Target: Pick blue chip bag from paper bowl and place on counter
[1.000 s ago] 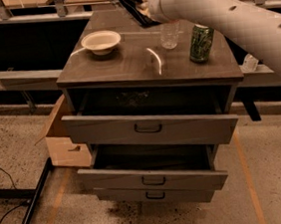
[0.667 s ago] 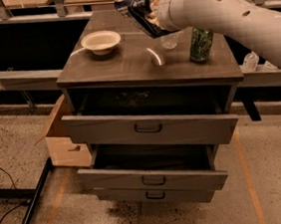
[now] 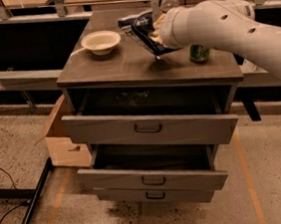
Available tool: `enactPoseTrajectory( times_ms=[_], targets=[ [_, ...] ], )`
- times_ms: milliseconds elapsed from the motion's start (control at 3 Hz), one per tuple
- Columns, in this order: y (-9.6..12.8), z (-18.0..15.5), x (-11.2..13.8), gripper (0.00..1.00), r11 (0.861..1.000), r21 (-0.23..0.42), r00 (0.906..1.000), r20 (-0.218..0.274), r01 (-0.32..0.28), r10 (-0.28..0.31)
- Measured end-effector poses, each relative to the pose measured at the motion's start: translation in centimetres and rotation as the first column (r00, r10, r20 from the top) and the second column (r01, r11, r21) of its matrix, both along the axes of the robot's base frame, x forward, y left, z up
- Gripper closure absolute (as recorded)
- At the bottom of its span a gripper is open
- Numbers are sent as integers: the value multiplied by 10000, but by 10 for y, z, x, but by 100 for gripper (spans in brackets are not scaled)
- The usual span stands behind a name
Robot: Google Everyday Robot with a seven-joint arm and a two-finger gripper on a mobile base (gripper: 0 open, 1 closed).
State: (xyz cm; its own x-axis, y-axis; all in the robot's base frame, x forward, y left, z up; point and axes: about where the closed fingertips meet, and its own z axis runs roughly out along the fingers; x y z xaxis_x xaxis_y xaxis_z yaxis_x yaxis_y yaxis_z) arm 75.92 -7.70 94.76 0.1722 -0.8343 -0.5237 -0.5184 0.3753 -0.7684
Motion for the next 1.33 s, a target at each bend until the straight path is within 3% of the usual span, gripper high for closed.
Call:
enactPoseTrajectory(
  times_ms=[667,1000,1333],
  targets=[
    [24,-20,-18,14,9980,337,9974,-446,-544,559],
    [22,-24,-34,0,9963,788,9964,-739,-346,404],
    [-15,-17,-60,0,9974,706,9942,-1072,164,-88]
  ],
)
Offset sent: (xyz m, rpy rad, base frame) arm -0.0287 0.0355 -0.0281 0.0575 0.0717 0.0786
